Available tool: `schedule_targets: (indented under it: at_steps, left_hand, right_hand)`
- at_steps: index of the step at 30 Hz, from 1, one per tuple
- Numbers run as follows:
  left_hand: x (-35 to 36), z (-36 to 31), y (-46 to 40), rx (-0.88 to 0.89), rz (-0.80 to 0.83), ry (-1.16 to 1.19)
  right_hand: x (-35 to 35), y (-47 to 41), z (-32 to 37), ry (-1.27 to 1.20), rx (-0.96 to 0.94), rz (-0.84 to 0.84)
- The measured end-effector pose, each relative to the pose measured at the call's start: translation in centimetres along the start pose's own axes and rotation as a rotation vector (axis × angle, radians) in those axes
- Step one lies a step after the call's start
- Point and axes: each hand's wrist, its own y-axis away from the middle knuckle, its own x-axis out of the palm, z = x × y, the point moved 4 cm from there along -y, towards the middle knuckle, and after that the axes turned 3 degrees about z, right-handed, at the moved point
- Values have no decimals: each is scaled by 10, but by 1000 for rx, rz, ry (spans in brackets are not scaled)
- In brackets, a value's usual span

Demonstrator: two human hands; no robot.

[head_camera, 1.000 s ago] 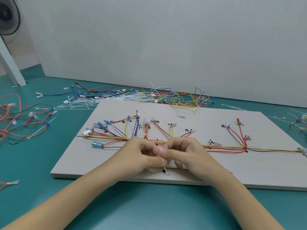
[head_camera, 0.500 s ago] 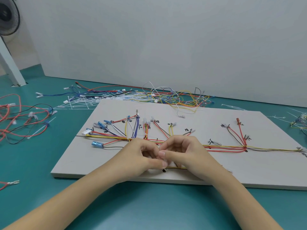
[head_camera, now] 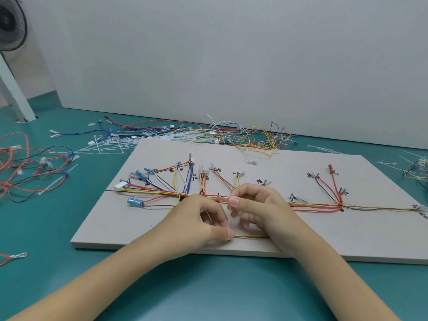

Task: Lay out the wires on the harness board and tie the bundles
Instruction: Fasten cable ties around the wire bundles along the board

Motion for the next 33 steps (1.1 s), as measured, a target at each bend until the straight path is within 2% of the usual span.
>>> schedule_targets:
  at_steps: [14,22,28,30,33]
  left_hand:
    - [3,-1,-3,-52,14,-91]
    - [3,-1,-3,-51,-9,-137]
    - [-13,-12,3,-41,67,-204]
    - [-32,-20,1,-5,15,-227]
    - [-85,-18,-16,1,-265,-371]
  right_hand:
    - [-7,-3,-5,-210,-17,-88]
    - [-9,-7,-6,-190,-10,-69]
    - [-15,-10,-6,-302,39,-191]
    - [-17,-10,-6,-330,47,-216]
    - [-18,-10,-5,-330,47,-221]
